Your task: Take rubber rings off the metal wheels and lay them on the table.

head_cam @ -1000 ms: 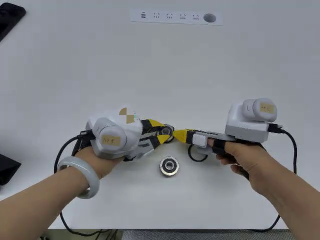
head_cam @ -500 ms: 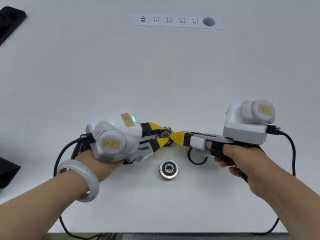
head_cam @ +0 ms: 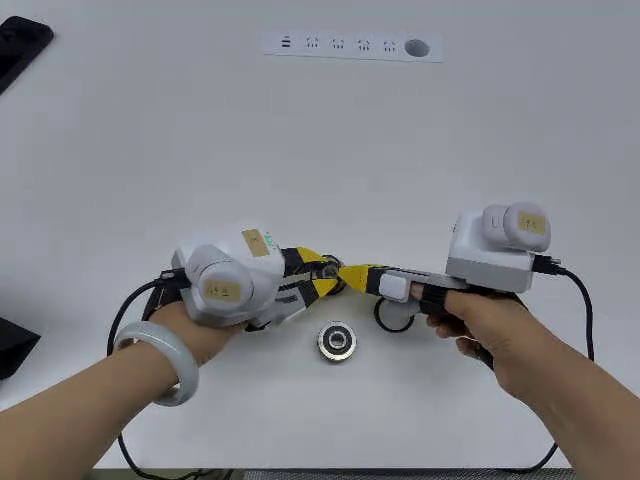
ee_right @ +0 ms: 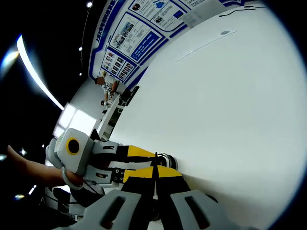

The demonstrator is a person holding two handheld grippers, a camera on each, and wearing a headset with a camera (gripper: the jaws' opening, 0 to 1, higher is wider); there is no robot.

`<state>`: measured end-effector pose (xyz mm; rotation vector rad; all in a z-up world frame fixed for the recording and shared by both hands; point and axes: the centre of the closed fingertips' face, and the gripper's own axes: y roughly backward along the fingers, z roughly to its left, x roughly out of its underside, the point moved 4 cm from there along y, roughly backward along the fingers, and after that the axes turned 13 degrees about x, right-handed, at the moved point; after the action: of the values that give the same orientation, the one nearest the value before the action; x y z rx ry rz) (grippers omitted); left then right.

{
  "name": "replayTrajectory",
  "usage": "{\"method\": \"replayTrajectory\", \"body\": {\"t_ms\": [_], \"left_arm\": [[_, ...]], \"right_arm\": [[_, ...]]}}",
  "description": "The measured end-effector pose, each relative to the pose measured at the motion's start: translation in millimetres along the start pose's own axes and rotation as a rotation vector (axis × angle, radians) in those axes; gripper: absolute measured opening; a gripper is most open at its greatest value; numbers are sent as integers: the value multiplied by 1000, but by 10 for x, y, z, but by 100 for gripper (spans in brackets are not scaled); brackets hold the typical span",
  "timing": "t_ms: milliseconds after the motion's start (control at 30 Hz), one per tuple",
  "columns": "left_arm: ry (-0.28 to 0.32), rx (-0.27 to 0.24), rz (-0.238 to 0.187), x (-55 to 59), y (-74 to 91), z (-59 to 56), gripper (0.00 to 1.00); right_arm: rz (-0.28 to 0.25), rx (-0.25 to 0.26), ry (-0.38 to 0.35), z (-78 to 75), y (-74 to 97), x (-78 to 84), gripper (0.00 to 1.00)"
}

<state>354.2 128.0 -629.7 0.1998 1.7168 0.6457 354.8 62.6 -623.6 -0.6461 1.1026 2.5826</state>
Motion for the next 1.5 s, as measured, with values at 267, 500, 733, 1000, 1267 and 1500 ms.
{"method": "replayTrajectory", "body": {"t_ms": [267, 500, 733, 1000, 1267, 1500], "left_arm": [[-10, 6, -29, -35, 16, -2, 17], [-20, -3, -35, -46, 54, -12, 24], [-2, -13, -30, 17, 82, -3, 32], [19, -26, -22, 107, 145, -7, 38], [50, -53, -16, 197, 230, 1, 48], [89, -79, -25, 269, 312, 13, 53]], "right_arm": [[-3, 16, -9, -32, -15, -8, 2], [0, 21, -12, -43, -27, -11, 2], [-1, 19, -12, -37, -12, -11, 2], [-4, 10, -14, -10, 21, 4, 2], [-9, -12, -24, 56, 49, 27, 2], [-15, -42, -38, 161, 117, 67, 2]]}}
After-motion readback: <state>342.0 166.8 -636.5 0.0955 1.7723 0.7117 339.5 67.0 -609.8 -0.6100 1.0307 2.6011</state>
